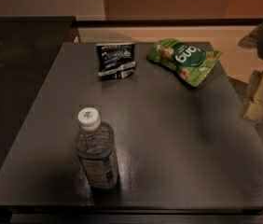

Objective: Move green rice chip bag near blue plastic bottle

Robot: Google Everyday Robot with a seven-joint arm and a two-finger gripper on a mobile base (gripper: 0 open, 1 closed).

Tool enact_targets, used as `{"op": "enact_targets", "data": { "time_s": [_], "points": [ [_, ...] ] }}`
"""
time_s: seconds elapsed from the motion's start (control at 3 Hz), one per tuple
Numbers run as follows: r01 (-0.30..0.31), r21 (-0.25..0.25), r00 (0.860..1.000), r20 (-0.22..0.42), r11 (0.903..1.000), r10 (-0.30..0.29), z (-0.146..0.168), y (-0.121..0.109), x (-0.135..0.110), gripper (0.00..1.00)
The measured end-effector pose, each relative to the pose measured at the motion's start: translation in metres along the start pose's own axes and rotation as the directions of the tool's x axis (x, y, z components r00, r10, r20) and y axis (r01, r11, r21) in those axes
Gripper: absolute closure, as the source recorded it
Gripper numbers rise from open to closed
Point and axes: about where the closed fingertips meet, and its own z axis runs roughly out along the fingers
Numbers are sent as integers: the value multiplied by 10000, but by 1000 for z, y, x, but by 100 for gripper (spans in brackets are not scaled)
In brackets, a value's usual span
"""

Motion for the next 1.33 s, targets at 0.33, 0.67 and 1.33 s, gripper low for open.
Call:
{"op": "enact_targets", "data": {
  "time_s": [0.33,0.67,1.33],
  "points": [
    [0,2,10000,1,10000,0,0,0,0,0],
    [-205,70,9997,118,9998,204,6,-7,-3,0],
    [-1362,431,9868,947,9897,1317,38,-48,-3,0]
  ]
}}
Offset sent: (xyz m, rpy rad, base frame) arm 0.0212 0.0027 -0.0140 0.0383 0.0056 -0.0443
